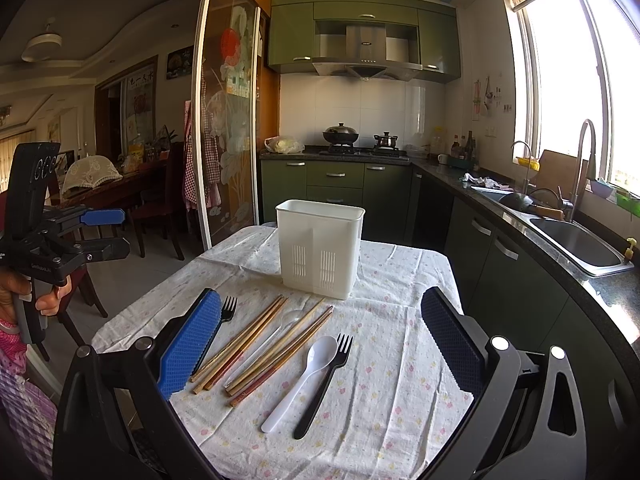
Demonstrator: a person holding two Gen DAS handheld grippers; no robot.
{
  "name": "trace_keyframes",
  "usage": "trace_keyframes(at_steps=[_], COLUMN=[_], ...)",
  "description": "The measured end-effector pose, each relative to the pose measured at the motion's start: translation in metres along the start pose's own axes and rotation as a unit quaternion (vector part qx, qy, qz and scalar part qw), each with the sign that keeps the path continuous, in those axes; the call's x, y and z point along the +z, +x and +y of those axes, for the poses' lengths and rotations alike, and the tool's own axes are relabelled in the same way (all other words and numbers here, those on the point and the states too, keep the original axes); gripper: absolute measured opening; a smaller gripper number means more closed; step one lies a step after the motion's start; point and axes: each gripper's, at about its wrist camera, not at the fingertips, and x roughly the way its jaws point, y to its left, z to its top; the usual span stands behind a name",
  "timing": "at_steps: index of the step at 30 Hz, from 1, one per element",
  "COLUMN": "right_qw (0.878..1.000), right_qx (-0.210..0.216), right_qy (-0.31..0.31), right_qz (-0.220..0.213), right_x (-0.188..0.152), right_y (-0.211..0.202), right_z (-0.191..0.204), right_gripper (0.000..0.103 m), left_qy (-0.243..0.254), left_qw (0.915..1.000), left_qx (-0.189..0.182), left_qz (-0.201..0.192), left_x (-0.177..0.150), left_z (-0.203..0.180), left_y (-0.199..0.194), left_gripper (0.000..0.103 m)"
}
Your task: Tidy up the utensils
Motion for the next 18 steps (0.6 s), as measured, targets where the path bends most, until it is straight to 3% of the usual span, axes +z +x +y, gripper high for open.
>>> trace_keyframes(at_steps=[18], right_qw=[1.000], right_qx=[0.002], right_qy=[0.004], right_qz=[0.007], right_x=[-0.009], right_y=[0.009], right_z=[0.002], right_gripper=[0.099], left_qy=[0.001], left_qw=[1.0000], left_qx=[0.000], left_qz=[0.001], left_x=[-0.001], left_z=[0.000], left_y=[0.001], left_gripper=[0.097])
